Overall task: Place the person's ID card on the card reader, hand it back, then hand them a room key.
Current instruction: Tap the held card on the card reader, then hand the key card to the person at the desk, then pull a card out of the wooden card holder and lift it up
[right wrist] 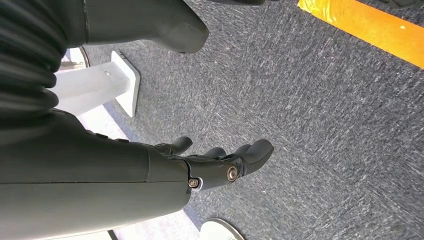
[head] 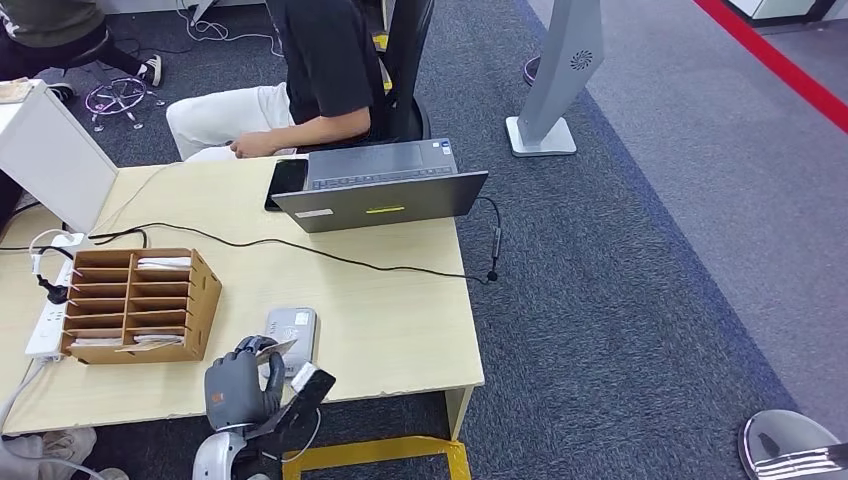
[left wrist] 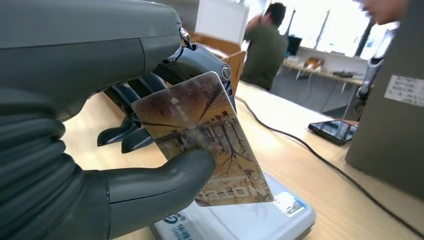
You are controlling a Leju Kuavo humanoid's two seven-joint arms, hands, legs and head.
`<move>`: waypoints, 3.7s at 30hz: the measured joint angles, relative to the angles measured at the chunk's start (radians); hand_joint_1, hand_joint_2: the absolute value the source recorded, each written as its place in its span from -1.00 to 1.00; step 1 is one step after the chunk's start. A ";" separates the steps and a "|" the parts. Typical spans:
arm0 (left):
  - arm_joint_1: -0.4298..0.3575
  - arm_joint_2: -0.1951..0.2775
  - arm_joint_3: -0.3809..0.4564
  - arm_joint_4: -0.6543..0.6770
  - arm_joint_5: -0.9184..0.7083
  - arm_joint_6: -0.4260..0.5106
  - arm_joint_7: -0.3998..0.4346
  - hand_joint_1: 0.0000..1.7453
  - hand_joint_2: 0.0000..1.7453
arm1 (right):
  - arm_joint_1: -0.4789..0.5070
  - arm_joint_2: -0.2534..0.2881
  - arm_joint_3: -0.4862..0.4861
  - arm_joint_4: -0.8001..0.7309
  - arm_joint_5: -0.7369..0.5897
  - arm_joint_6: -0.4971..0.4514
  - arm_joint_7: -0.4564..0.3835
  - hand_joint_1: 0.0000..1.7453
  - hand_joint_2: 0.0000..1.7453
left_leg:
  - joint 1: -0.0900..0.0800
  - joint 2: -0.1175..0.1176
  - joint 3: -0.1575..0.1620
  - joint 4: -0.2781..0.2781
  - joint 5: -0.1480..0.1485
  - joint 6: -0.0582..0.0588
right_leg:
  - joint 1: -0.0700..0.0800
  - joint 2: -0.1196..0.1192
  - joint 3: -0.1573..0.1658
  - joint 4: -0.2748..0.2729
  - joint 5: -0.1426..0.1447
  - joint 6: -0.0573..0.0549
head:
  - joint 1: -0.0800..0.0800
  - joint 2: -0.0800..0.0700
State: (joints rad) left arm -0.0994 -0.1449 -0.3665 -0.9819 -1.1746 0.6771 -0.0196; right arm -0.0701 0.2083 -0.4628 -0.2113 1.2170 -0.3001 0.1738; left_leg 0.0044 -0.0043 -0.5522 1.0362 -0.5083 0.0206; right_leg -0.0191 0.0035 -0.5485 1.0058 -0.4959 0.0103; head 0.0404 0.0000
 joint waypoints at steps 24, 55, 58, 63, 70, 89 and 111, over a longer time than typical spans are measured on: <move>-0.060 0.008 0.021 0.190 -0.137 0.034 0.018 1.00 1.00 | -0.004 0.000 0.000 0.000 -0.015 -0.002 -0.011 -1.00 1.00 | 0.000 -0.001 0.005 -0.001 0.002 0.000 | 0.000 -0.001 0.005 0.000 0.000 0.000 | 0.000 0.000; -0.274 0.384 0.228 -0.292 -0.288 -0.062 0.182 1.00 1.00 | -0.007 0.000 0.013 -0.001 0.016 0.024 0.012 -1.00 1.00 | 0.002 0.000 0.000 -0.001 0.003 -0.003 | 0.001 0.000 0.000 0.002 0.002 -0.001 | 0.000 0.000; -0.329 0.409 0.247 -0.187 -0.312 -0.058 0.219 1.00 1.00 | -0.013 0.000 0.019 -0.001 0.019 0.027 0.011 -1.00 1.00 | 0.002 0.000 0.000 -0.001 0.003 -0.003 | 0.002 0.000 0.000 0.002 0.002 -0.001 | 0.000 0.000; -0.376 0.430 0.278 -0.077 -0.300 -0.048 0.244 1.00 1.00 | -0.017 0.000 0.029 -0.002 0.018 0.023 0.007 -1.00 1.00 | 0.002 0.000 0.000 -0.001 0.003 -0.003 | 0.002 0.001 -0.001 0.002 0.002 -0.001 | 0.000 0.000; -0.381 0.432 0.289 -0.026 -0.292 -0.026 0.231 1.00 1.00 | -0.017 0.000 0.033 -0.003 0.013 0.026 0.005 -1.00 1.00 | 0.002 0.000 0.000 -0.001 0.003 -0.003 | 0.002 0.001 -0.001 0.002 0.002 -0.001 | 0.000 0.000; -0.382 0.394 0.287 -0.033 -0.287 -0.031 0.169 -1.00 1.00 | -0.018 0.000 0.042 -0.006 0.004 0.022 0.001 -1.00 1.00 | 0.003 0.006 -0.001 -0.001 0.003 -0.003 | 0.003 0.006 -0.004 0.002 0.003 -0.003 | 0.000 0.000; 0.006 0.265 -0.098 -0.464 0.017 -0.230 0.006 -1.00 1.00 | 0.002 0.000 0.027 -0.006 -0.091 0.007 -0.030 -1.00 1.00 | 0.003 0.006 -0.002 0.000 0.002 -0.003 | 0.003 0.007 -0.005 0.001 0.004 -0.003 | 0.000 0.000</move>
State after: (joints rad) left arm -0.0930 0.1202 -0.4647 -1.4457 -1.1574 0.4475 -0.0132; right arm -0.0681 0.2079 -0.4358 -0.2178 1.1257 -0.2934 0.1438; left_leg 0.0073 0.0017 -0.5544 1.0362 -0.5064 0.0174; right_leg -0.0163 0.0100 -0.5534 1.0065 -0.4922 0.0078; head 0.0406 0.0000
